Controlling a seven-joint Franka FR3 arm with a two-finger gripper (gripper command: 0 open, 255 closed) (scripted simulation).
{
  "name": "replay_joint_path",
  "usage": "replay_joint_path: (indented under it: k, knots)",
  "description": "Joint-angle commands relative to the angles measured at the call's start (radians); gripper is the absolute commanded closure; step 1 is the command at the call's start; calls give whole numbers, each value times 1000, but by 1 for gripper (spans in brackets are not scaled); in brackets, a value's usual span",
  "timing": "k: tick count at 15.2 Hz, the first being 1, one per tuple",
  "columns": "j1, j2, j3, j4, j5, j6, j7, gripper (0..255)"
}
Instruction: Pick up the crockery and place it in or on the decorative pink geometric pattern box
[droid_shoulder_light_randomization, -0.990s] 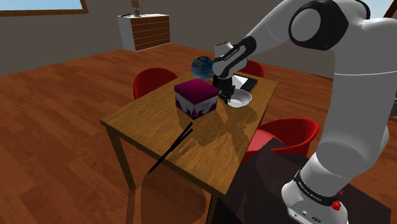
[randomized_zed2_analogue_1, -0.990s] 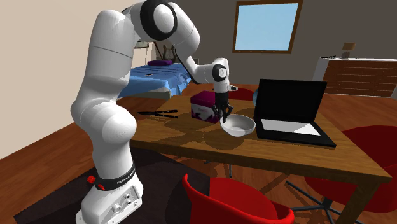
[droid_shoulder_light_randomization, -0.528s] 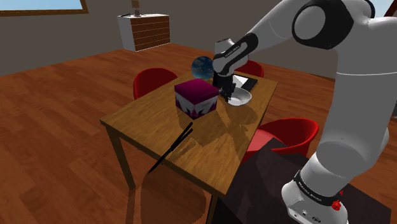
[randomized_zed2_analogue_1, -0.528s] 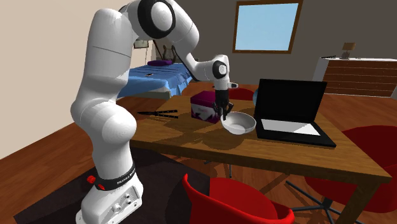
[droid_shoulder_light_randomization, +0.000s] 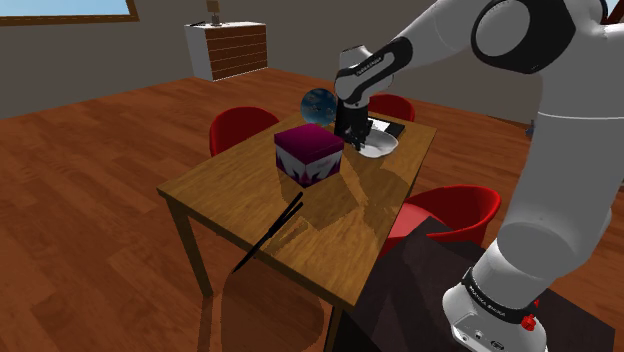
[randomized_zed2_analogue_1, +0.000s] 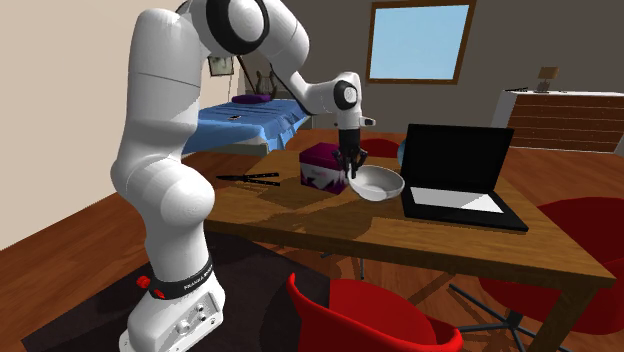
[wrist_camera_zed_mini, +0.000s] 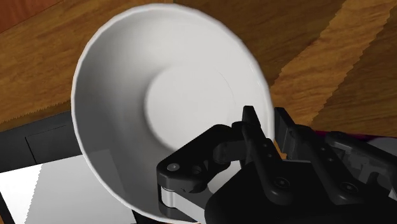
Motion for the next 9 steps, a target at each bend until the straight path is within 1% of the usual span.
replay_joint_path:
  k: [1, 9]
  knots:
    - [0, -11, 0, 11, 0, -21, -3, 255]
    - [3, -57, 0, 59, 3, -114, -18, 255]
